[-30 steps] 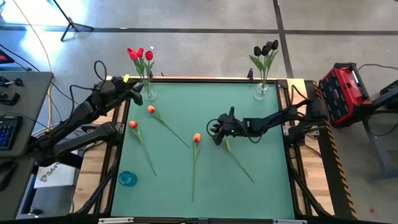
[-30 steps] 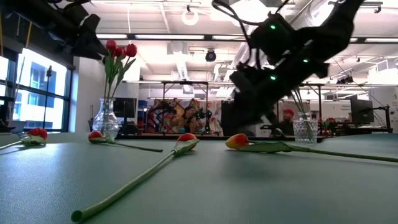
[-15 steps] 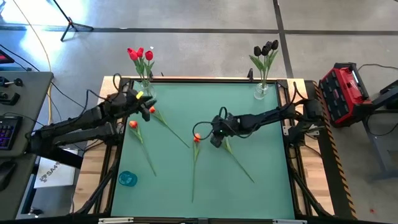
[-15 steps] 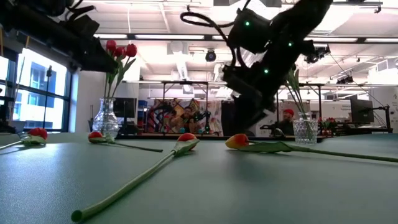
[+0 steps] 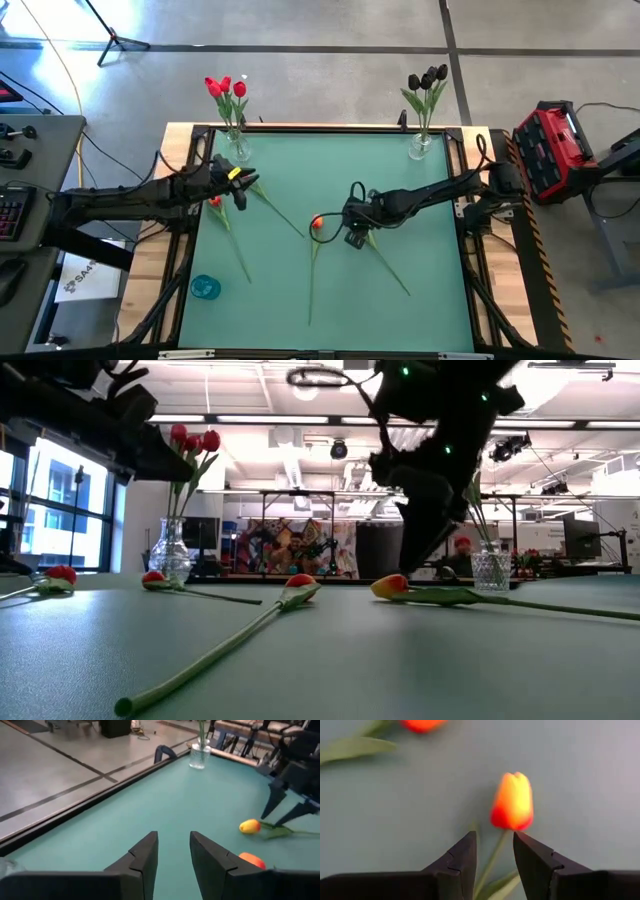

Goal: Sort flowers into vase by color
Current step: Put the orange tulip into the blue vase

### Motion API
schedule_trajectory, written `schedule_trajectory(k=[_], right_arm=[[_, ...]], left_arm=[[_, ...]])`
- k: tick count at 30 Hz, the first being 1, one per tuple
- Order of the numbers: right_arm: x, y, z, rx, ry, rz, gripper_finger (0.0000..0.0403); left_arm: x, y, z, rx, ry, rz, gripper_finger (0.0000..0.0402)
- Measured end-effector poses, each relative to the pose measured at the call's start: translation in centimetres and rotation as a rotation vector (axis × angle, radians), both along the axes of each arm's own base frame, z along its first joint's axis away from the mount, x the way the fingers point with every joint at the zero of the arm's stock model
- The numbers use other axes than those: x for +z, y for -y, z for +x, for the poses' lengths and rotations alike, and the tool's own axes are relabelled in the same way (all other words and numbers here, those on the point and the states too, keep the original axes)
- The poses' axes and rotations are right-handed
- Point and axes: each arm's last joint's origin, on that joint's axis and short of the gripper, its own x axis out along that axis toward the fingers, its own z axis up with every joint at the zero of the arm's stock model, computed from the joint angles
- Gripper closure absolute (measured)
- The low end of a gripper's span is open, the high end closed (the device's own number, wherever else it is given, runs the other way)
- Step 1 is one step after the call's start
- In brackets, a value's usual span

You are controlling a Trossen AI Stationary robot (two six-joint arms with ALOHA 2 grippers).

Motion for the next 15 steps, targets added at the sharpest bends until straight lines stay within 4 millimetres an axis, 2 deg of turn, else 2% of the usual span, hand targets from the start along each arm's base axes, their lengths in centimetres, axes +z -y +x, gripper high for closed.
schedule_trajectory(k=[6, 15], right_arm=[[-1.9, 0.0, -1.4, -0.127, -0.023, -0.043, 0.0284], [-2.6, -0.1, -1.8, -0.129, -0.012, -0.005, 0.0284]], left_arm=[[-0.8, 0.4, 0.8, 0.027, -0.056, -0.003, 0.0309], [-1.2, 0.9, 2.8, -0.01, -0.037, 0.004, 0.031]])
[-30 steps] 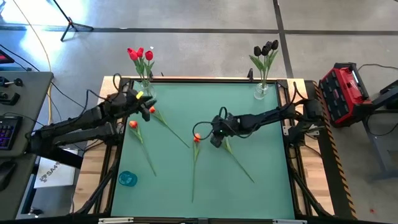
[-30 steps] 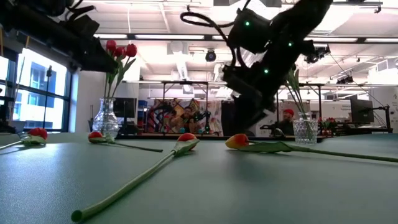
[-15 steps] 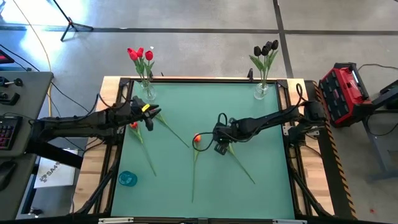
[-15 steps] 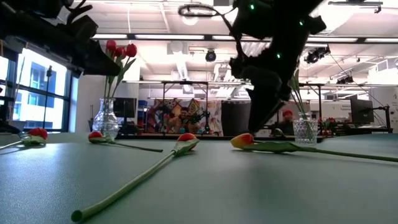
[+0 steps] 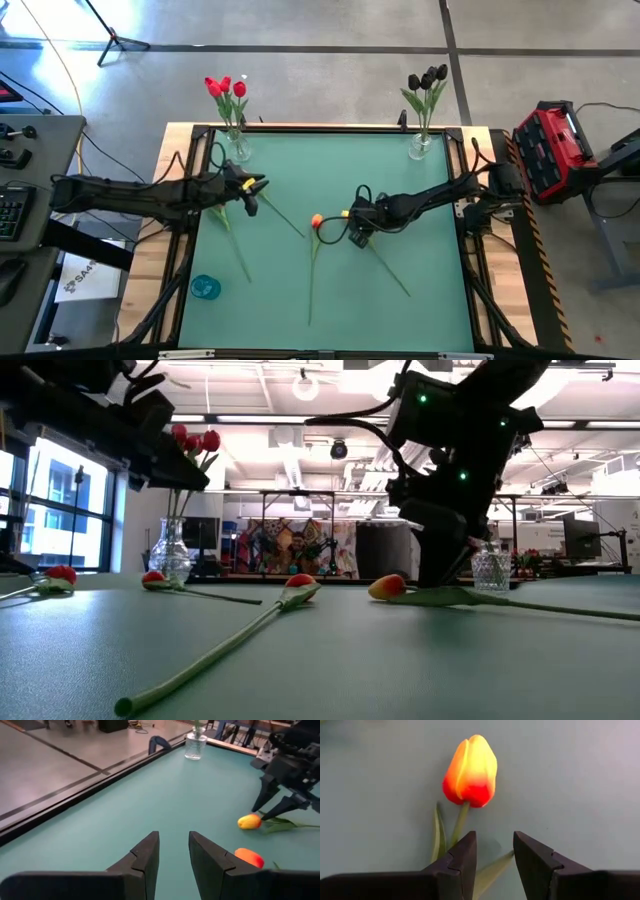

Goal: Sort flowers into vase by color
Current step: Put the orange tulip into the blue vase

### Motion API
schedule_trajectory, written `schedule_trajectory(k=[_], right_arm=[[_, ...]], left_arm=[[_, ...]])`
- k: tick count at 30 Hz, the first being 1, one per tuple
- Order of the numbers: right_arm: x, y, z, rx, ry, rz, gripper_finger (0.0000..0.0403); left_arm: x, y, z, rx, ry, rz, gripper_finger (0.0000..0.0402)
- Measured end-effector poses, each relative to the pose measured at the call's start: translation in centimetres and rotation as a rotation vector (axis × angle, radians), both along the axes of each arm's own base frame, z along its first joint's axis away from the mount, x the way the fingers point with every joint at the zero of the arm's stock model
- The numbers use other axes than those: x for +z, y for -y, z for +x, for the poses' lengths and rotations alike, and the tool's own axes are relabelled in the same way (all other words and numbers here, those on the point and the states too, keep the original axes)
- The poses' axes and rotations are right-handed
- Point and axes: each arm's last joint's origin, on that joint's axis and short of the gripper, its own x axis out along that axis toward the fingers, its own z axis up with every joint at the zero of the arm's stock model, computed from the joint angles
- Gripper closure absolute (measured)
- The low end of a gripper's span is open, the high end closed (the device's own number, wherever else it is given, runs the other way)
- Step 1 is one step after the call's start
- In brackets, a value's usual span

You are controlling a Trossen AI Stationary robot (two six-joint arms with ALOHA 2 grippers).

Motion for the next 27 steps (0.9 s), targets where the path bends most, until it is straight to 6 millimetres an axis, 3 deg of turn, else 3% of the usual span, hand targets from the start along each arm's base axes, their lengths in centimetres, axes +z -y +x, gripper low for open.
schedule_trajectory(k=[10, 27], right_arm=[[2.5, -0.4, -0.4, -0.016, 0.098, 0.018, 0.0284], [-0.2, -0.9, -0.9, -0.085, 0.188, 0.089, 0.0284]], left_arm=[[-1.0, 0.1, 1.7, -0.041, -0.005, -0.033, 0.031], [-4.3, 1.5, 5.7, -0.137, -0.011, -0.041, 0.031]])
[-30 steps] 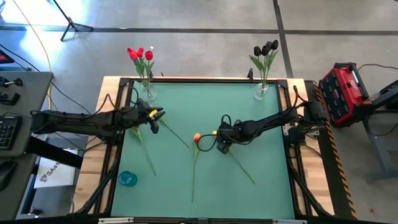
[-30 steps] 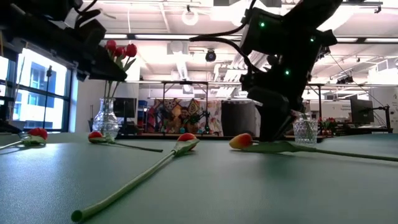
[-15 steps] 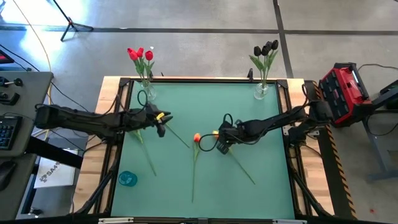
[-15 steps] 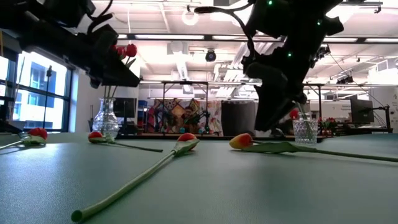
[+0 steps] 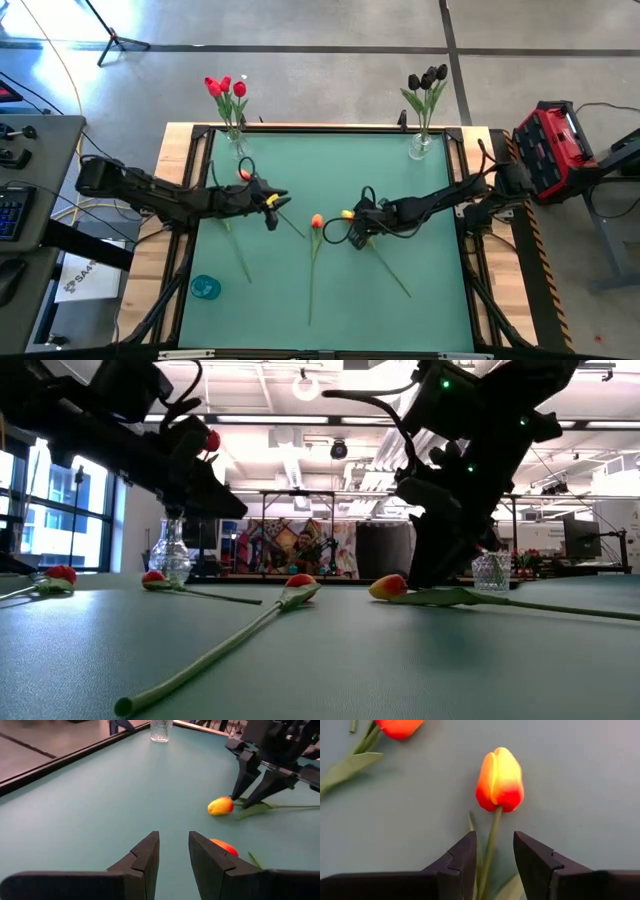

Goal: Sort flowers into vase by color
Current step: Put the orange tulip into the blue vase

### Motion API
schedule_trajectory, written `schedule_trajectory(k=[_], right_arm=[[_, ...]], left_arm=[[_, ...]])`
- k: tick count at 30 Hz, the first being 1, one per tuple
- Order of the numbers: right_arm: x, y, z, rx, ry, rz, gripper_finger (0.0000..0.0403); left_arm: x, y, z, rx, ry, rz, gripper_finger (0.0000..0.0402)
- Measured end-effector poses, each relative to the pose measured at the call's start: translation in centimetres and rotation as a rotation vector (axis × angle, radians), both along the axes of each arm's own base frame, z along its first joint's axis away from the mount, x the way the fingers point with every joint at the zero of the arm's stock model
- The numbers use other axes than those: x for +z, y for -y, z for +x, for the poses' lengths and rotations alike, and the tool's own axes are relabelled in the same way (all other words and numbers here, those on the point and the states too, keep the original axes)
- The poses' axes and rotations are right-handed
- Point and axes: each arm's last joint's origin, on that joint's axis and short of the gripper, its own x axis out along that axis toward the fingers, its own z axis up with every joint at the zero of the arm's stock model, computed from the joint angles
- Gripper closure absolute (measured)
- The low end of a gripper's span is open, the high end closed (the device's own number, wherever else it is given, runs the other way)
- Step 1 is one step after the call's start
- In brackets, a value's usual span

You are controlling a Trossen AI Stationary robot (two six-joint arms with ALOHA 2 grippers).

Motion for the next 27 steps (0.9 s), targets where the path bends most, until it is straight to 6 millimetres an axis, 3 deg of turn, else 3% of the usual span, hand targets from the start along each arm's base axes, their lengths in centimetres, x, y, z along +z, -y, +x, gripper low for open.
schedule_trajectory(k=[10, 21, 27], right_arm=[[-0.6, 0.4, -0.4, 0.002, -0.013, 0.02, 0.0288], [-1.7, 0.2, 0.6, 0.045, 0.021, 0.043, 0.0389], [-1.6, 0.2, 1.1, 0.064, 0.067, 0.018, 0.0397]], left_arm=[[-1.3, 0.0, 0.9, -0.003, -0.002, -0.001, 0.031], [-1.9, 0.0, 1.5, 0.0, 0.011, -0.009, 0.031], [-1.9, 0.0, 1.5, -0.013, 0.015, -0.014, 0.031]])
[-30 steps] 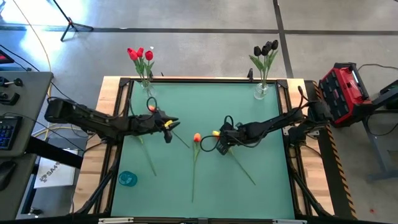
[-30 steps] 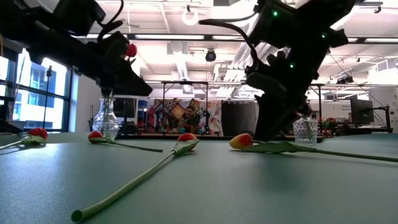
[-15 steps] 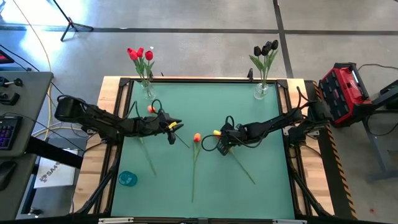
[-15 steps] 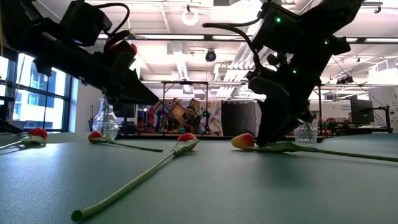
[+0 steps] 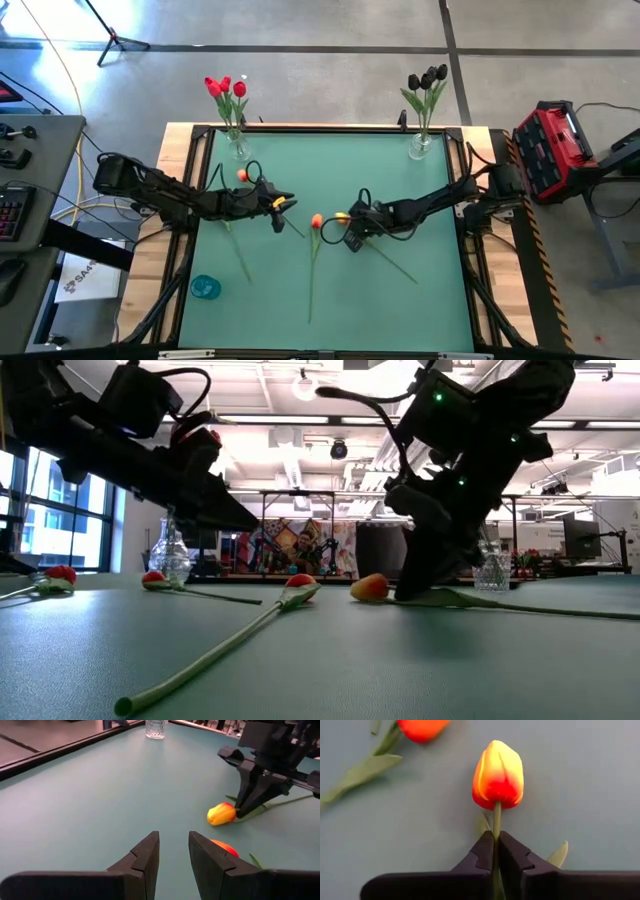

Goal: Sort flowers into vase by color
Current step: Put the orange tulip into the blue vase

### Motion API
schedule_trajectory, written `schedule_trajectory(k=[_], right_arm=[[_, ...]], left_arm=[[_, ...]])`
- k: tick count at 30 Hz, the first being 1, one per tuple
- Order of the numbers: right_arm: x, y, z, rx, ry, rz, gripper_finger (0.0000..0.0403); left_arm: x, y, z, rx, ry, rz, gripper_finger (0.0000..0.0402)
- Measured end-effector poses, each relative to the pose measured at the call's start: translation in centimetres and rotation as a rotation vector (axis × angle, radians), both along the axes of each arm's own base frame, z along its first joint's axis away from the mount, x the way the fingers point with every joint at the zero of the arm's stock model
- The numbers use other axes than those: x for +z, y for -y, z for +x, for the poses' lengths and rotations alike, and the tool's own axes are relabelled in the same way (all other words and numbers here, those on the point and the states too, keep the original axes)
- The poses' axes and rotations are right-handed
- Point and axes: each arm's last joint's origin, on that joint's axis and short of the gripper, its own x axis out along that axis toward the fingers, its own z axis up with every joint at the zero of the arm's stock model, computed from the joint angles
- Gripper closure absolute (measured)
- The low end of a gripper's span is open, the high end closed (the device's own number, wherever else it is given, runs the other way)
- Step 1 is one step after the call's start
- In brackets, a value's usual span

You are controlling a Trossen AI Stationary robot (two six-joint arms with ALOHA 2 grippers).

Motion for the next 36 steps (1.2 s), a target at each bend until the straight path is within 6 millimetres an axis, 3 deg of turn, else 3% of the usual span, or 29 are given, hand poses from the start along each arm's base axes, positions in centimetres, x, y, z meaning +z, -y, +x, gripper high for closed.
schedule_trajectory(k=[8, 14, 20, 26, 36], right_arm=[[3.6, 0.7, 0.6, -0.047, 0.189, -0.159, 0.0402], [7.2, 0.9, 1.8, -0.059, 0.466, -0.341, 0.0402], [8.5, 0.6, 3.8, 0.019, 0.735, -0.47, 0.0402], [10.1, 0.3, 4.4, 0.12, 0.99, -0.563, 0.0402], [10.3, -0.3, 4.4, 0.263, 1.019, -0.649, 0.0402]], left_arm=[[-0.1, 0.0, 0.0, 0.002, 0.002, -0.024, 0.0305], [0.4, 0.1, 0.2, -0.032, 0.051, -0.014, 0.0282], [1.0, 0.3, 0.7, -0.12, 0.056, 0.036, 0.0268], [2.1, 0.6, 1.6, -0.164, 0.09, 0.071, 0.0266], [4.0, 2.1, 2.9, -0.304, 0.168, 0.128, 0.0266]])
